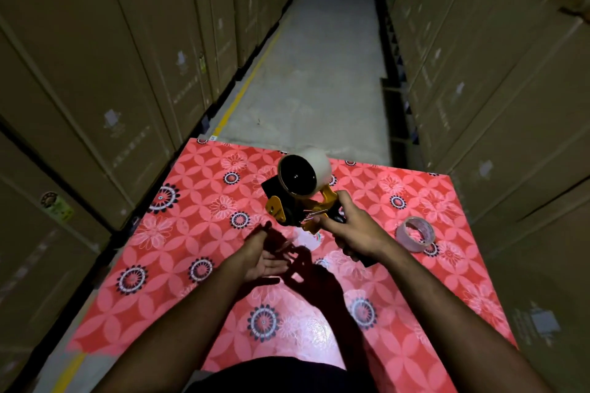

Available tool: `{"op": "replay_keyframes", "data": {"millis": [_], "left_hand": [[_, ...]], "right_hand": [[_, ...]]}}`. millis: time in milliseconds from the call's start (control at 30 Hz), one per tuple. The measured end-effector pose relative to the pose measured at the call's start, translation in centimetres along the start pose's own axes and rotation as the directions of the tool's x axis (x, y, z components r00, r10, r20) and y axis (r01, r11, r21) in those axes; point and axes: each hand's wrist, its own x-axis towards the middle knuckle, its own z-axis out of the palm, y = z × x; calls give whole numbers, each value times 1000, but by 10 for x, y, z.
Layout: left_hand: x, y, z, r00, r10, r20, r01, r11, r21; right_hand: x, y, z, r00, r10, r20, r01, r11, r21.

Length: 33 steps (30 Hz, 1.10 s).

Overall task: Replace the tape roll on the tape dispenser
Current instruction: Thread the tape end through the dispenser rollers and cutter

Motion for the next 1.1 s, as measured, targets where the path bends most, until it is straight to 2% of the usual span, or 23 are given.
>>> {"op": "replay_keyframes", "data": {"millis": [133, 400, 767, 967, 1100], "left_hand": [[0, 2, 2, 992, 95, -87, -106, 986, -126], [-12, 5, -22, 978, 150, -145, -177, 964, -200], [-40, 21, -80, 928, 205, -311, -254, 959, -128], [-53, 34, -128, 865, 233, -444, -283, 958, -48], [-60, 48, -154, 834, 256, -489, -303, 953, -18]], "right_hand": [[-1, -3, -5, 999, -6, 38, 5, 1000, 4], [0, 1, -1, 997, -30, 70, 27, 999, 45], [19, 6, 27, 973, -107, 205, 122, 991, -59], [49, -7, 64, 932, -156, 327, 160, 987, 16], [63, -22, 85, 910, -183, 371, 195, 981, 3]]}}
